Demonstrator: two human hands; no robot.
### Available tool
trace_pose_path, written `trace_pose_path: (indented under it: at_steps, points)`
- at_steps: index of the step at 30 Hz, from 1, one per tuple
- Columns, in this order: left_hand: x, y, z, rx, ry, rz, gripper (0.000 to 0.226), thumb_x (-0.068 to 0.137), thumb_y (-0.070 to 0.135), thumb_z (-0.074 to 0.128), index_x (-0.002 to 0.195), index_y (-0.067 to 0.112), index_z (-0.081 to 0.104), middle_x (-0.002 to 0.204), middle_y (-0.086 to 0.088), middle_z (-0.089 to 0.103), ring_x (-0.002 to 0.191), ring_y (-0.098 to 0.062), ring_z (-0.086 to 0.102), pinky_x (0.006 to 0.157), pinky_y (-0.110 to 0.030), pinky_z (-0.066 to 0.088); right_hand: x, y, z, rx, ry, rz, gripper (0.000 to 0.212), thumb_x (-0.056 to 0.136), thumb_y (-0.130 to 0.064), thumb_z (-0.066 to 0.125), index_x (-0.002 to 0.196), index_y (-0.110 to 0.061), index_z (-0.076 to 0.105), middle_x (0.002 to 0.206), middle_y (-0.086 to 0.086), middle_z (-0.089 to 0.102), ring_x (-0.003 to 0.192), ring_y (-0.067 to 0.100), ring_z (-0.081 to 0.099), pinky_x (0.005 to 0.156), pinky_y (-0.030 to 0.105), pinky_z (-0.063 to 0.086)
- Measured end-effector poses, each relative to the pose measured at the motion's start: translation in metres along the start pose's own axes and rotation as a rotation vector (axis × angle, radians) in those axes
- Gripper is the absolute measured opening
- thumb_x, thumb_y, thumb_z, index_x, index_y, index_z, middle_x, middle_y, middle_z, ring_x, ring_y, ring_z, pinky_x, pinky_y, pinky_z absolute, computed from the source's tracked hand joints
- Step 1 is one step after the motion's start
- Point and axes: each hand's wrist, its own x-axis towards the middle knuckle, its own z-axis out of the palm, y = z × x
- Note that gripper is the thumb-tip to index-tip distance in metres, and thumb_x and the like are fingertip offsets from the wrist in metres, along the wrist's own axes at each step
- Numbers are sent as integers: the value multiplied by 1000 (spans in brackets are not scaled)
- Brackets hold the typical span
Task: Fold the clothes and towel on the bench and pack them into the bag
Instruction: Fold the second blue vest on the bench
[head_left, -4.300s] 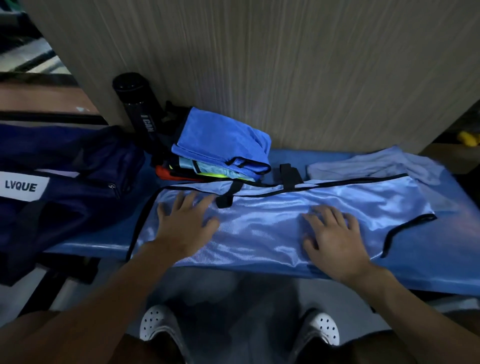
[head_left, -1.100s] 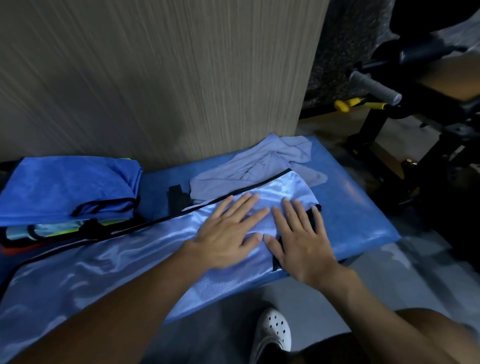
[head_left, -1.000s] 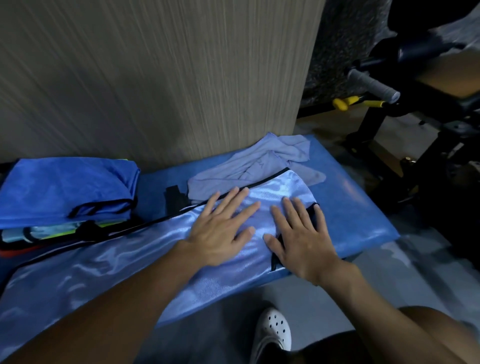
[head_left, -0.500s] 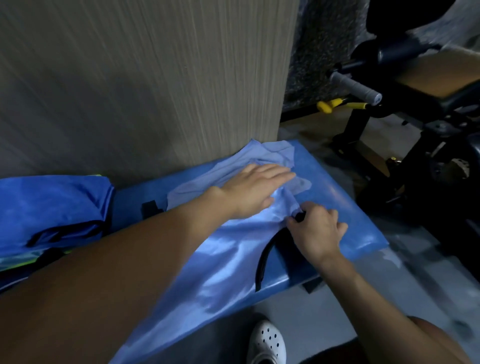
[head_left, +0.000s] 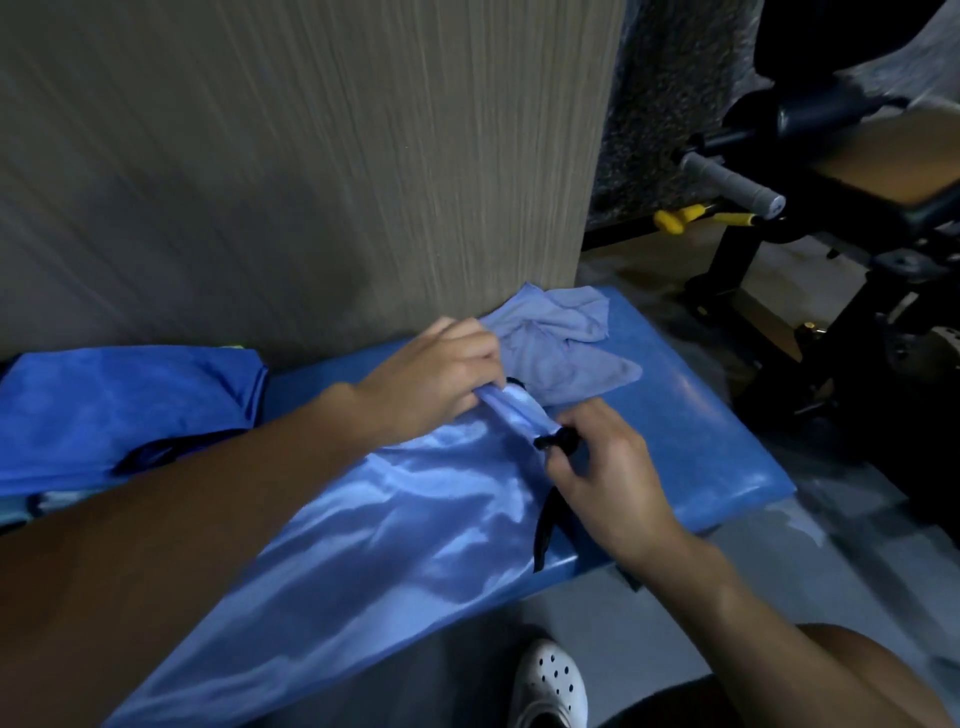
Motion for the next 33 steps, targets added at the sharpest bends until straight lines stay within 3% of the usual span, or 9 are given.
trace_pose_path:
  at_steps: [6, 11, 13, 15, 19, 22, 26, 30, 33]
  points:
    - [-75, 4, -14, 28, -58, -59, 29, 71, -3, 78, 94, 15, 70, 89, -1, 56, 90, -22, 48, 79, -34, 36, -21, -38, 37, -248, -213, -369, 22, 76, -22, 50, 88, -15, 67, 86, 2, 57, 69, 26, 55, 62, 35, 45]
    - [-119, 13, -12, 84, -131, -172, 25, 73, 6, 71, 94, 21, 70, 90, 3, 53, 90, -22, 51, 80, -39, 42, -28, -57, 50, -314, -266, -515, 26, 84, -35, 51, 92, -22, 71, 85, -3, 63, 77, 22, 59, 73, 35, 36]
    - [-126, 18, -12, 113, -174, -240, 33, 67, 16, 53, 96, 23, 70, 91, 5, 54, 93, -21, 53, 83, -40, 42, -28, -62, 42, -272, -228, -456, 24, 89, -39, 52, 92, -23, 70, 85, -6, 63, 81, 20, 57, 75, 38, 37]
    - [-120, 22, -11, 77, -125, -325, 41, 68, 24, 42, 98, 22, 69, 94, 5, 58, 96, -21, 53, 83, -36, 38, -25, -58, 33, -210, -153, -272, 21, 88, -33, 49, 93, -23, 67, 87, -4, 62, 85, 23, 57, 75, 40, 38]
    - [-76, 29, -5, -84, 17, -543, 29, 91, 37, 51, 106, 21, 68, 101, 5, 61, 102, -20, 52, 84, -31, 33, -21, -32, 23, -91, -142, 111, 32, 73, -14, 53, 103, -13, 65, 98, 8, 65, 93, 35, 62, 81, 48, 51]
    - [-43, 30, 3, -162, -68, -649, 28, 93, 44, 62, 111, 24, 68, 108, 6, 59, 111, -18, 48, 91, -33, 31, -26, -27, 22, -107, -195, 107, 37, 71, -15, 54, 107, -18, 65, 101, 4, 68, 97, 33, 64, 84, 50, 51]
    - [-27, 26, 9, -145, -171, -684, 20, 92, 39, 64, 103, 24, 72, 98, 8, 58, 110, -20, 52, 92, -35, 33, -27, -17, 30, -165, -197, 42, 27, 81, -24, 62, 107, -31, 64, 102, -8, 67, 96, 25, 61, 82, 43, 49]
    - [-27, 24, 13, -190, -166, -719, 14, 90, 33, 69, 90, 20, 74, 86, 8, 64, 96, -19, 61, 88, -35, 42, -22, -11, 35, -154, -235, 70, 36, 88, -19, 62, 119, -37, 62, 122, -18, 58, 110, 15, 50, 85, 32, 31]
    - [-27, 26, 15, -163, -207, -678, 20, 90, 39, 69, 95, 20, 71, 95, 8, 62, 100, -17, 58, 93, -37, 40, -18, -11, 37, -134, -303, 81, 44, 87, -15, 59, 125, -38, 58, 122, -24, 55, 114, 9, 44, 84, 28, 20]
